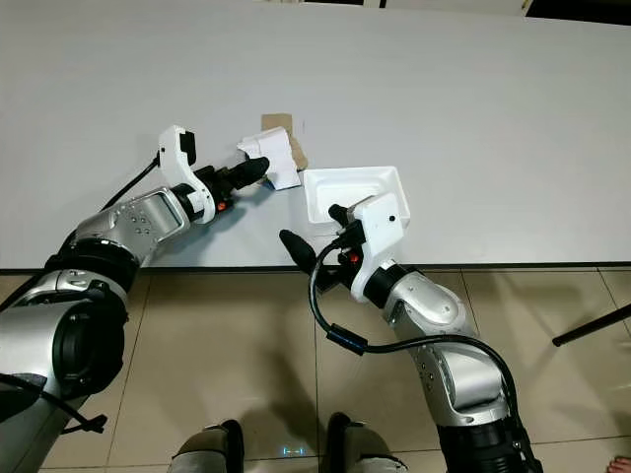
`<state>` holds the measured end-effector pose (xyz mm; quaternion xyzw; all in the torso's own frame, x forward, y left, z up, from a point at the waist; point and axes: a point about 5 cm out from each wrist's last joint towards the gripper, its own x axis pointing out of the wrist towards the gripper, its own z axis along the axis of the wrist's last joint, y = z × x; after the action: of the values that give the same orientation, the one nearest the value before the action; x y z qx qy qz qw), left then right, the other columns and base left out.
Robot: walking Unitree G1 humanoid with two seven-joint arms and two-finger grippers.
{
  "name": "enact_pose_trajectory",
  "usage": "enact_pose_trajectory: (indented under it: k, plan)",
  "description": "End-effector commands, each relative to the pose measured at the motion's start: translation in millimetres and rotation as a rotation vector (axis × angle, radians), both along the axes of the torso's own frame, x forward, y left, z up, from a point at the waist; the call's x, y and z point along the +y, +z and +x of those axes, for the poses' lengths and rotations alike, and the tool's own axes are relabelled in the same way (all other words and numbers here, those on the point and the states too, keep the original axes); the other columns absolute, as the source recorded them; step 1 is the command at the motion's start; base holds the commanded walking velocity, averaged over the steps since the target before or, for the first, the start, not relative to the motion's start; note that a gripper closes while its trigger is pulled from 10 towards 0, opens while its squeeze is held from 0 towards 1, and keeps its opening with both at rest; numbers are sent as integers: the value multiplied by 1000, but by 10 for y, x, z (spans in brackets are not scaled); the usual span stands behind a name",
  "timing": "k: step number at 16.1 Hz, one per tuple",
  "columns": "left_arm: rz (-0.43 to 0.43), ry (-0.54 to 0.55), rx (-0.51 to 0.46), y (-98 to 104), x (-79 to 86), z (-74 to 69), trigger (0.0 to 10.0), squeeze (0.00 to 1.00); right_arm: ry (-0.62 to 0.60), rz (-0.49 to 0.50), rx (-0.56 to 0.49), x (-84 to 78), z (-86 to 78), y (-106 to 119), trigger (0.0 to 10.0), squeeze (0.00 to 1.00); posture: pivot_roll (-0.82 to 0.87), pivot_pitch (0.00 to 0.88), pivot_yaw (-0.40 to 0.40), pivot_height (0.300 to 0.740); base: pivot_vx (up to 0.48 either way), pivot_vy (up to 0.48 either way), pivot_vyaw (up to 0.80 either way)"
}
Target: Picking trash to rubbish bin
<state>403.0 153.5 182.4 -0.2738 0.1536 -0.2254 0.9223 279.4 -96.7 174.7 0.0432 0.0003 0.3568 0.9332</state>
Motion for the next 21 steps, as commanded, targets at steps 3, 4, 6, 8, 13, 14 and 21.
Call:
enact_pose_trajectory:
  k: [3,4,6,8,13,14,21]
  plan:
    - [42,-7,41,-80,-110,-2,10000,0,9,6,6,6,-91,21,10000,0,-142,234,-51,740,0,0,0]
    - [38,19,41,-53,-139,18,10000,0,9,9,6,16,-115,33,10000,0,-145,241,-50,740,0,0,0]
    - [46,58,22,32,-181,60,10000,0,10,18,8,44,-161,51,10000,0,-147,252,-46,740,0,0,0]
    - [30,71,-25,242,-282,124,10000,0,10,31,16,84,-201,56,10000,0,-149,266,-35,740,0,0,0]
    - [36,110,-67,490,-408,188,10000,0,2,54,35,149,-321,68,10000,0,-158,299,-4,740,0,0,0]
    - [42,119,-67,513,-433,194,10000,0,-2,58,42,155,-346,61,10000,0,-162,308,3,740,0,0,0]
    - [83,143,-16,430,-509,184,10000,0,-37,75,69,161,-427,44,10000,0,-170,344,34,740,0,0,0]
